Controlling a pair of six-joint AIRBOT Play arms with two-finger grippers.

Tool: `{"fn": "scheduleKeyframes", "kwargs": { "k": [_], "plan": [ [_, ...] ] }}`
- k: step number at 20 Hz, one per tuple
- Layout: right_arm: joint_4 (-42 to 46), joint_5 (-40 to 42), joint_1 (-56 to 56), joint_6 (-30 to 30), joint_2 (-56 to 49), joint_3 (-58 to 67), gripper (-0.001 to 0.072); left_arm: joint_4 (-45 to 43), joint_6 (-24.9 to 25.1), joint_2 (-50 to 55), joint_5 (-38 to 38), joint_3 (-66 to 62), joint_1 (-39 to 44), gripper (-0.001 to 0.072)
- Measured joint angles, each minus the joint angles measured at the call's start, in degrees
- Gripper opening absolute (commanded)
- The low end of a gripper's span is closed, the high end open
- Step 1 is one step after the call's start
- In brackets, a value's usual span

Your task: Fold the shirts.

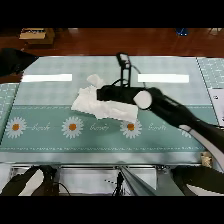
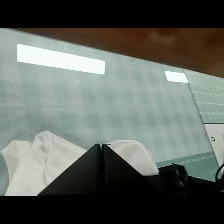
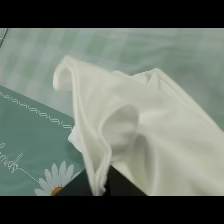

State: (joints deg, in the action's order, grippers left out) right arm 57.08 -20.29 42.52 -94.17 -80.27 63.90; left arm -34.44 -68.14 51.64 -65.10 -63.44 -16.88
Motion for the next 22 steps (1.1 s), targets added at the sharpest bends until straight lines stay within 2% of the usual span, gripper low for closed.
{"fn": "scheduleKeyframes", "kwargs": {
  "k": [2,3,4,6,9,12,13,14,15,16,17,19,22],
  "plan": [
    [-2.67,5.22,2.67,0.00,-3.17,0.02,0.0381,-0.70,0.02,-0.59,-2.78,0.37,-0.52,0.0018],
    [-4.17,7.43,3.74,-0.07,-4.26,0.00,0.0475,-0.92,0.00,-0.79,-3.63,0.90,-0.44,0.0018],
    [-5.22,9.35,4.50,-0.09,-4.92,0.09,0.0498,-1.18,0.02,-0.90,-4.04,1.68,-0.09,0.0018],
    [-6.54,11.89,4.90,0.02,-5.14,0.42,0.0496,-1.57,0.00,-1.03,-3.98,3.98,0.83,0.0018],
    [-4.98,10.47,1.44,0.66,-1.97,0.68,0.0495,-1.66,0.00,-1.09,-2.86,7.89,1.79,0.0019],
    [4.76,-2.78,-7.76,1.03,4.46,0.79,0.0495,-2.51,0.00,-1.07,-2.08,10.03,2.03,0.0021],
    [10.16,-10.34,-11.89,1.11,6.73,0.79,0.0496,-3.17,0.00,-1.03,-1.77,10.43,2.08,0.0069],
    [15.26,-18.01,-15.96,1.14,8.48,0.68,0.0499,-3.78,0.02,-1.01,-1.36,10.67,2.10,0.0237],
    [20.26,-26.34,-20.52,1.40,9.84,0.15,0.0568,-4.44,0.02,-0.92,-0.94,10.88,2.10,0.0449],
    [23.30,-33.09,-24.98,1.86,10.67,-0.87,0.0601,-5.18,0.00,-0.83,-0.87,11.04,2.12,0.0537],
    [24.02,-38.40,-29.77,2.45,11.30,-2.51,0.0602,-5.55,0.00,-0.66,-0.57,11.13,2.14,0.0540],
    [18.43,-43.71,-37.53,3.80,11.76,-7.08,0.0601,-6.56,0.00,-0.26,-0.35,11.28,2.14,0.0540],
    [5.68,-41.51,-43.23,5.90,10.62,-13.84,0.0601,-7.61,0.02,0.17,-0.17,11.32,2.14,0.0539]
  ]
}}
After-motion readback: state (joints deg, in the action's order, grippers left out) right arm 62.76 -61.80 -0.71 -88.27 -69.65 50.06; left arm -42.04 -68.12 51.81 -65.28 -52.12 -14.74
